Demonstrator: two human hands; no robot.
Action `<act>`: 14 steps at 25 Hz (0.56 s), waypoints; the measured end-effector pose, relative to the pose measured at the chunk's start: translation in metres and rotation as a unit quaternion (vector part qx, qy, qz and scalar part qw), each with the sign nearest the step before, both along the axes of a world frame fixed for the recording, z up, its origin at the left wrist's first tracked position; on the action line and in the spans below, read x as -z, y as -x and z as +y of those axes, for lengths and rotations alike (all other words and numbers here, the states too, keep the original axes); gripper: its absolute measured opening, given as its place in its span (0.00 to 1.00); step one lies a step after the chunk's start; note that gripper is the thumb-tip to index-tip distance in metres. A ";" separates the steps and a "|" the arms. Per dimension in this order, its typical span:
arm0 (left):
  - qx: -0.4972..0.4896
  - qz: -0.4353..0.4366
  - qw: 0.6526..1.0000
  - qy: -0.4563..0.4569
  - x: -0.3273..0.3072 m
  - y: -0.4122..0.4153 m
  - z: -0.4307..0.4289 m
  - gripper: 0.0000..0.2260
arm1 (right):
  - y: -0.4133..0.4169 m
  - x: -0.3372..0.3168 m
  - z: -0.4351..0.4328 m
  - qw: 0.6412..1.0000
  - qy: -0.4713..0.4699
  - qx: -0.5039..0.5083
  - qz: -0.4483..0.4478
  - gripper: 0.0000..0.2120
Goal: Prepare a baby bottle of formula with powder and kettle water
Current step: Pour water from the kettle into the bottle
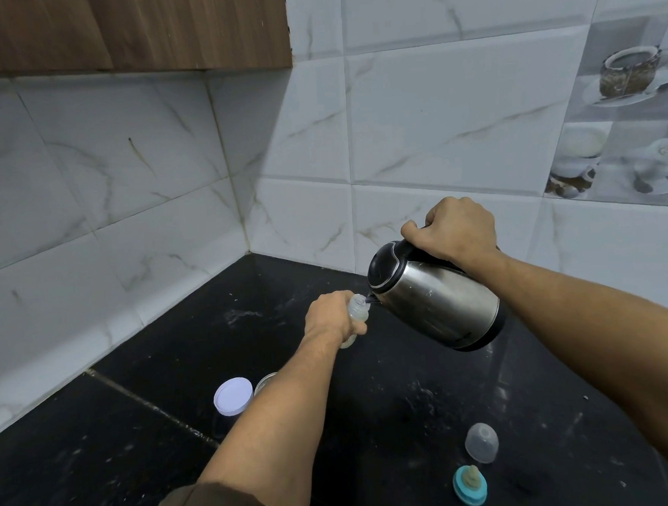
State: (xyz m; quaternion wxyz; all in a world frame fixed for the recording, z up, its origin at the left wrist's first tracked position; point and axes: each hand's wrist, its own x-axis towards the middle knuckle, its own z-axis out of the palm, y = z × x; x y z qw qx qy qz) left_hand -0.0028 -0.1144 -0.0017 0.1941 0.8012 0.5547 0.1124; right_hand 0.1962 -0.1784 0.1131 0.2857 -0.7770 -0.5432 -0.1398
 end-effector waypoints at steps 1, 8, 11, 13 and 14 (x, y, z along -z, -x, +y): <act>0.000 0.000 1.000 -0.001 0.000 0.000 0.000 0.19 | 0.000 0.000 0.000 1.000 0.000 0.001 -0.001 0.23; 0.004 0.005 1.000 -0.001 0.000 -0.002 0.000 0.19 | -0.003 0.000 0.001 1.000 0.001 0.006 -0.003 0.22; 0.007 0.009 1.000 -0.005 0.000 -0.004 -0.001 0.18 | -0.004 0.000 0.000 1.000 0.004 0.006 -0.005 0.22; 0.007 0.006 1.000 -0.003 0.001 -0.005 -0.001 0.18 | -0.004 0.000 0.000 1.000 0.005 0.007 -0.004 0.22; 0.006 0.005 1.000 -0.003 0.000 -0.005 -0.002 0.18 | -0.003 0.000 -0.001 1.000 0.004 0.006 -0.004 0.22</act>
